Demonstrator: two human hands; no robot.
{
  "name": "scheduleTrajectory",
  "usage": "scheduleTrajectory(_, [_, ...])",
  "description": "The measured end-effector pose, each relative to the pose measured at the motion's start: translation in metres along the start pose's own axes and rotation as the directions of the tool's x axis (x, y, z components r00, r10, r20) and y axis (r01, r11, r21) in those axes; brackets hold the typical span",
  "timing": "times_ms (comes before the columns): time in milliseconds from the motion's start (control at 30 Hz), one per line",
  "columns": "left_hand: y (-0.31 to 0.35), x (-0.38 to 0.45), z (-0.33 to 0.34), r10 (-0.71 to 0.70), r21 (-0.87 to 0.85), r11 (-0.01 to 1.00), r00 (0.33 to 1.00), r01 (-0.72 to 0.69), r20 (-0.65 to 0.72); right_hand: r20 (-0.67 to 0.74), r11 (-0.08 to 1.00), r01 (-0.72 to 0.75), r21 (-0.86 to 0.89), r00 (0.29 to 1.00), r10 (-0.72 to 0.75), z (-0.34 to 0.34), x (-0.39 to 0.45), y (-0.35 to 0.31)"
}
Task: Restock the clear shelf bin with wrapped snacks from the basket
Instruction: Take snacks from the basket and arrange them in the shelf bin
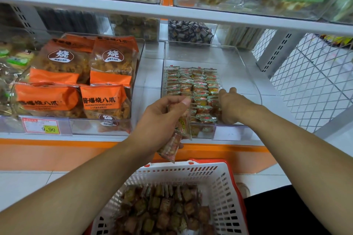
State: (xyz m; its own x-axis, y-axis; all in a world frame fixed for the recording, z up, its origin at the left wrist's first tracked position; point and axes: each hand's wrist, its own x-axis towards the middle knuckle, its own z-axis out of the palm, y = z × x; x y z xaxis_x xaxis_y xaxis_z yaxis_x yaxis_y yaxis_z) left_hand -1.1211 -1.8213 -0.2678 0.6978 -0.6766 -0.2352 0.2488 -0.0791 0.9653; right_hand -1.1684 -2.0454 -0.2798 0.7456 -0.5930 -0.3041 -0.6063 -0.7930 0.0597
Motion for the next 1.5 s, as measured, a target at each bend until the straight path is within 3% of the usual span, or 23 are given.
scheduleTrajectory(167, [-0.003,0.002,0.0,0.008,0.048,0.999,1.0,-0.007,-0.011,-0.001,0.994,0.026,0.11,1.0,-0.026,0.002,0.001,-0.004])
scheduleTrajectory(633, [0.0,0.0,-0.001,-0.024,-0.013,1.0,1.0,0.024,0.018,0.012,0.993,0.078,0.093,0.997,-0.08,-0.003,-0.005,0.01])
scheduleTrajectory(1067, [0.001,-0.004,0.0,-0.019,0.019,1.0,1.0,0.019,0.018,-0.01,0.986,0.011,0.165,1.0,-0.009,-0.004,-0.011,0.013])
scheduleTrajectory(1500, [0.003,-0.005,0.001,-0.025,0.041,0.999,1.0,0.024,0.017,-0.063,0.998,0.069,0.0,0.996,-0.069,-0.009,-0.009,0.016])
